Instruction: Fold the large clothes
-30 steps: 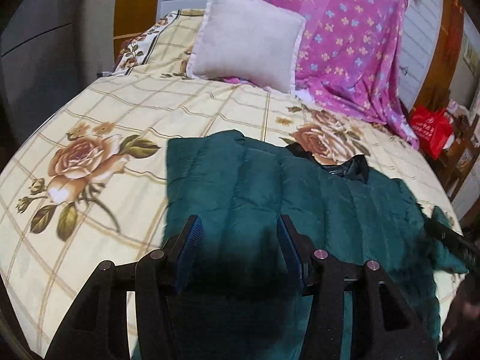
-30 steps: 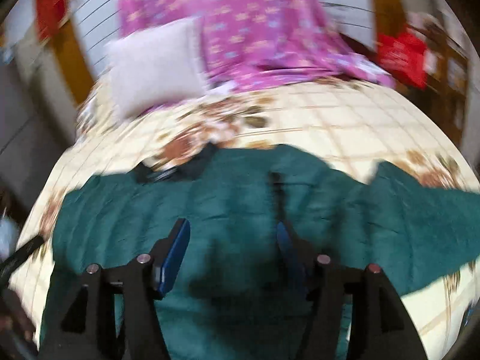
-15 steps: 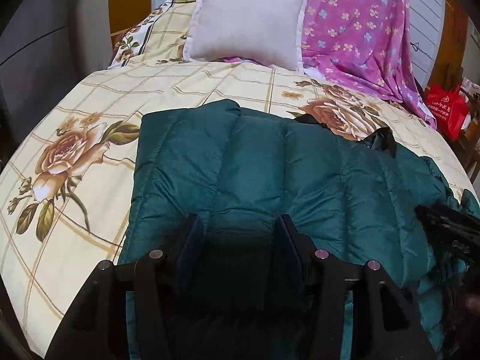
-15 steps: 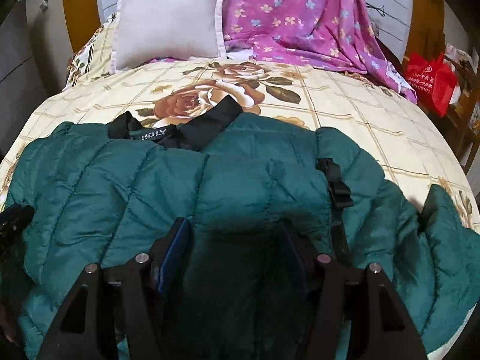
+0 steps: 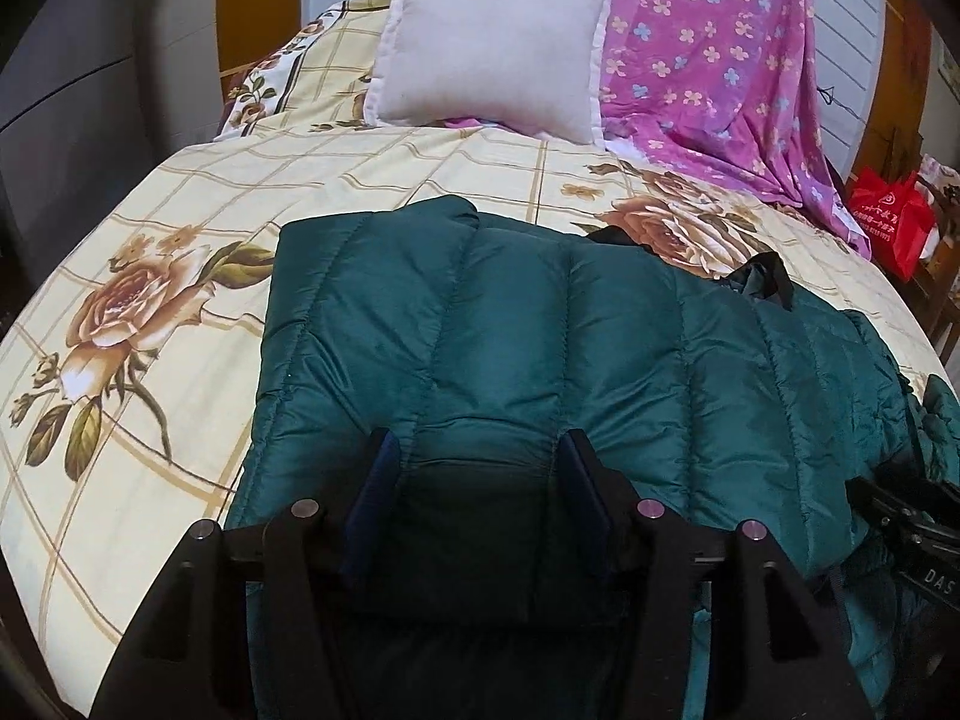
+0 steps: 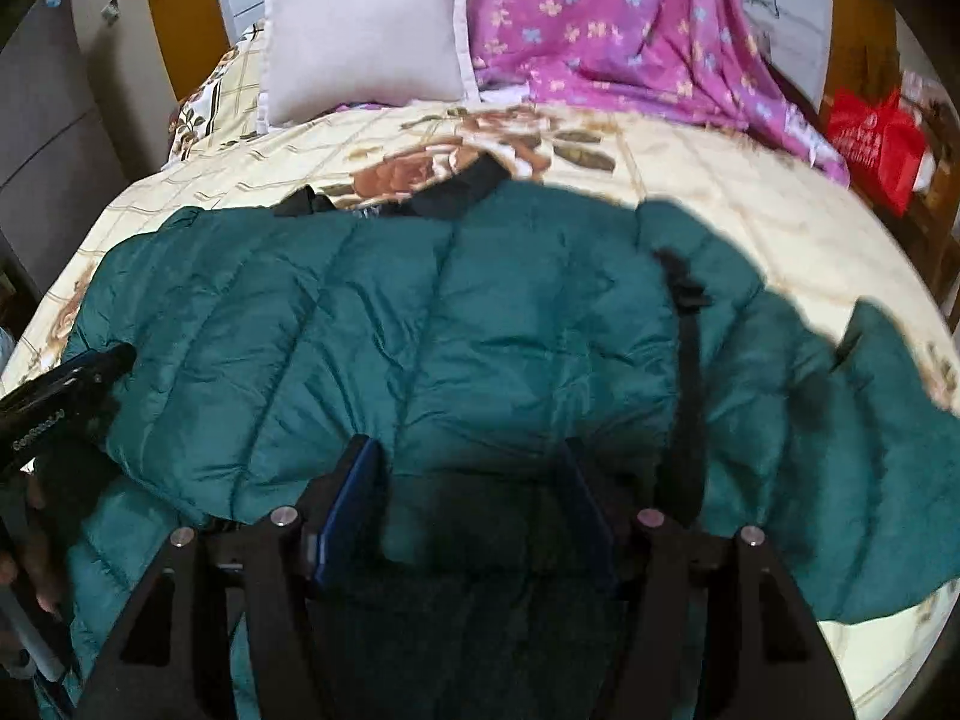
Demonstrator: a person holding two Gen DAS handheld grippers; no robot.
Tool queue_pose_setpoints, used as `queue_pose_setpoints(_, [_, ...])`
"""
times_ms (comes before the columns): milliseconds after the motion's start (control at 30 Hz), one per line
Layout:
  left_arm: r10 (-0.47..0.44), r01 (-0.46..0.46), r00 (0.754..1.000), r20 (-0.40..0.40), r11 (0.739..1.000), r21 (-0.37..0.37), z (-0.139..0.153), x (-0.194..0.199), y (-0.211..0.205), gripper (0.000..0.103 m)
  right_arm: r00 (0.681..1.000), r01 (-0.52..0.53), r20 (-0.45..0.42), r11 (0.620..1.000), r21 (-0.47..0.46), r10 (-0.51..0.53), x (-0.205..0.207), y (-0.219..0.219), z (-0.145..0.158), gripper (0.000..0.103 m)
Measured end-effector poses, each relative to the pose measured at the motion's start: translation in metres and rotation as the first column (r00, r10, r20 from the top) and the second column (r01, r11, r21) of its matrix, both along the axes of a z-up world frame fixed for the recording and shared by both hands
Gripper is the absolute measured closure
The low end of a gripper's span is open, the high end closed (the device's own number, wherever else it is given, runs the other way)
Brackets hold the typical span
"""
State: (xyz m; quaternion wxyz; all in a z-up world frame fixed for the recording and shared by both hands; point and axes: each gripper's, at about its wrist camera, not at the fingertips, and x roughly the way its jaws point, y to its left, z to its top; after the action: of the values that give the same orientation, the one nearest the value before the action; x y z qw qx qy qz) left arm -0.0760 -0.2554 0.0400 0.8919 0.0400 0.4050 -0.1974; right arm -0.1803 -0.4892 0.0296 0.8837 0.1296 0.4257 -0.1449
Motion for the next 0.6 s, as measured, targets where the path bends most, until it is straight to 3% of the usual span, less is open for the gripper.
queue_pose_setpoints(133, [0.000,0.000,1.000,0.002,1.000,-0.002,-0.001,0.000,0.000,0.064,1.000,-0.002,-0.019,1.000,-0.002,0.001,-0.007,0.002,0.010,0.038])
queue_pose_setpoints(233, [0.000,0.000,1.000,0.003,1.000,-0.004,-0.001,0.000,0.000,0.064,0.999,0.014,0.030,1.000,-0.023,-0.013,-0.022,0.001,0.024,0.038])
queue_pose_setpoints(433, [-0.002,0.002,1.000,0.008,1.000,0.000,-0.001,0.000,0.000,0.063,1.000,0.015,-0.020,1.000,-0.027,-0.016,-0.018,-0.004,0.001,0.038])
queue_pose_setpoints(600, [0.005,-0.005,1.000,0.010,1.000,0.004,0.006,-0.007,0.003,0.063,0.999,0.034,-0.018,0.999,-0.032,-0.034,-0.026,0.003,0.015,0.037])
